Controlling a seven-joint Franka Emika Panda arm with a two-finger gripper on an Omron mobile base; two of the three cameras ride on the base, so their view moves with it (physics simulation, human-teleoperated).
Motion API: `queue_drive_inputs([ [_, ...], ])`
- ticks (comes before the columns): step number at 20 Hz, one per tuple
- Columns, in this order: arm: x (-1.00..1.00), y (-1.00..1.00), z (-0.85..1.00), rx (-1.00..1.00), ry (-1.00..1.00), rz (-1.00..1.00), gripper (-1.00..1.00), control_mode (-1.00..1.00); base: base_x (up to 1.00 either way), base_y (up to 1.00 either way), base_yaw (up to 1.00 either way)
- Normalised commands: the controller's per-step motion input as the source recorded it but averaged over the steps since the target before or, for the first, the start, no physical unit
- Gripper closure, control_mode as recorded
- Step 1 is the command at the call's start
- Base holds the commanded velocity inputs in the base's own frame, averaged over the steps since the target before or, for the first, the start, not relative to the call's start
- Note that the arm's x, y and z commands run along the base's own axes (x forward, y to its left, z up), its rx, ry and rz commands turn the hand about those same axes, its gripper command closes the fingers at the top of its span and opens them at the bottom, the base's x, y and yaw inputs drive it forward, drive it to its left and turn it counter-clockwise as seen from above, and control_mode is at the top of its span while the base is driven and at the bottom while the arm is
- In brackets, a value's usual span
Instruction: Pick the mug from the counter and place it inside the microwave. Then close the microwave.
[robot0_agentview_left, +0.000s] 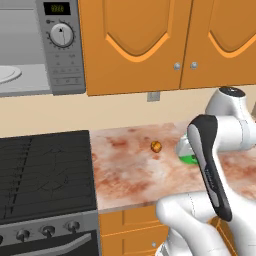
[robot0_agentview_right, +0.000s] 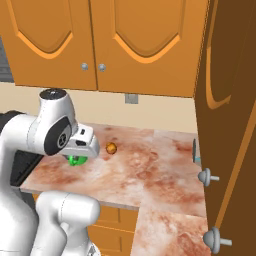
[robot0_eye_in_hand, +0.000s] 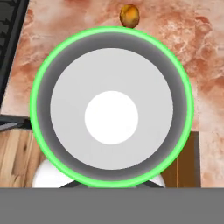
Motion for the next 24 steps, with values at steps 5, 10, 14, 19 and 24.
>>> queue_drive_inputs([
  [5,-0.33,0.0,0.01,-0.04,-0.21,0.02,1.0,-1.0,0.0,0.0,0.0],
  [10,-0.31,0.0,0.0,-0.04,-0.17,0.0,1.0,-1.0,0.0,0.0,0.0],
  [14,-0.14,0.0,0.09,0.0,-0.03,0.0,1.0,-1.0,0.0,0.0,0.0],
  [19,-0.21,0.0,0.33,0.01,0.0,0.01,1.0,-1.0,0.0,0.0,0.0],
  [24,-0.24,0.0,0.51,0.0,0.01,0.01,1.0,-1.0,0.0,0.0,0.0],
])
